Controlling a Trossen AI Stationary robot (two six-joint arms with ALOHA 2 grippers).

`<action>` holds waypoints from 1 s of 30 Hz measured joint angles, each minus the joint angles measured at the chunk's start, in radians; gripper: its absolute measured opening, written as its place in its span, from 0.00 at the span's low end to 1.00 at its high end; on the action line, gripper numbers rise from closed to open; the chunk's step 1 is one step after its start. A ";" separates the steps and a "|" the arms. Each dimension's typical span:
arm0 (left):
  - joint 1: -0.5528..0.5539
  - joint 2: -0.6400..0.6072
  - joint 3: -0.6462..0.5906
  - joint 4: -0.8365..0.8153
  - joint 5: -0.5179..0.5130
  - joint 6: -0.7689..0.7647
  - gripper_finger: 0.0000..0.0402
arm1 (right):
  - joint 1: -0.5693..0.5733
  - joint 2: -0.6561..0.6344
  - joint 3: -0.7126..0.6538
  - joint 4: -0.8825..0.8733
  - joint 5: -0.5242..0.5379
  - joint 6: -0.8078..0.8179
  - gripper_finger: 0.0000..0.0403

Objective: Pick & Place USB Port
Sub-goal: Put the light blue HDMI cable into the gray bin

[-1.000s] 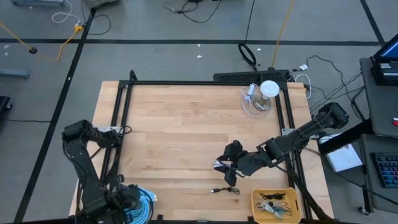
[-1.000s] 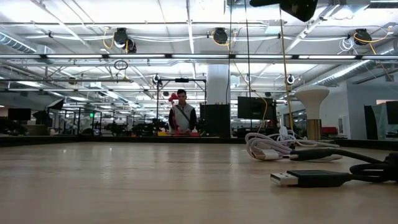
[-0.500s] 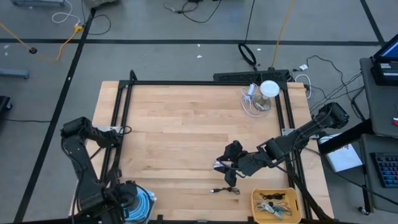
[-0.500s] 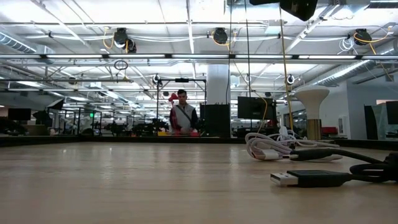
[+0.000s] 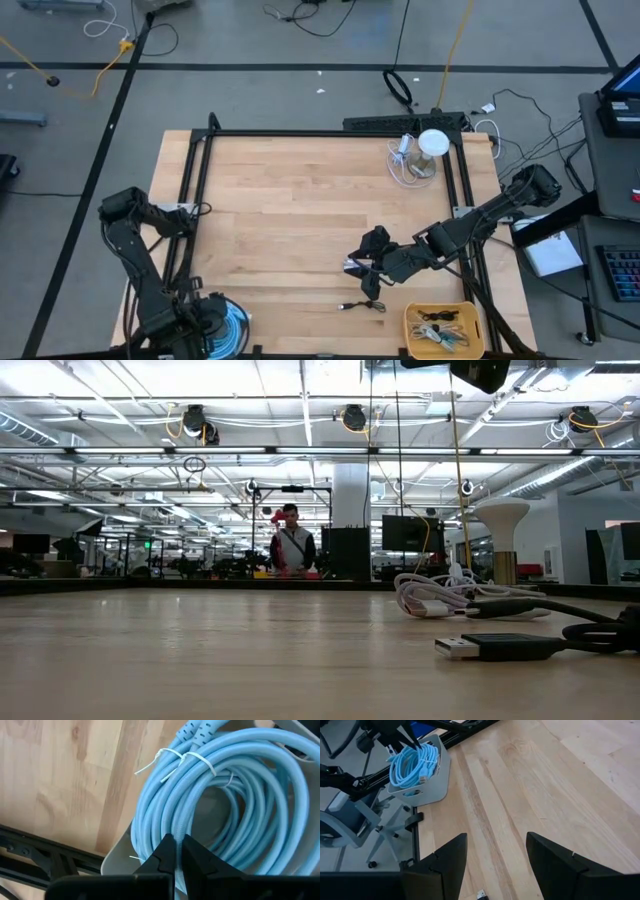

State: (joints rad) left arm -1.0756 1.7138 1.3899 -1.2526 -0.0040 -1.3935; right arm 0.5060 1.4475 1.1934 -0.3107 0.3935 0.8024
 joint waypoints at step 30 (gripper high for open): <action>0.004 0.000 0.035 -0.027 0.003 -0.087 0.47 | 0.000 0.000 0.000 0.060 -0.032 -0.036 0.49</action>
State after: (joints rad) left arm -1.0716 1.7141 1.4251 -1.2800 -0.0008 -1.4802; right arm 0.5060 1.4475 1.1934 -0.2508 0.3614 0.7668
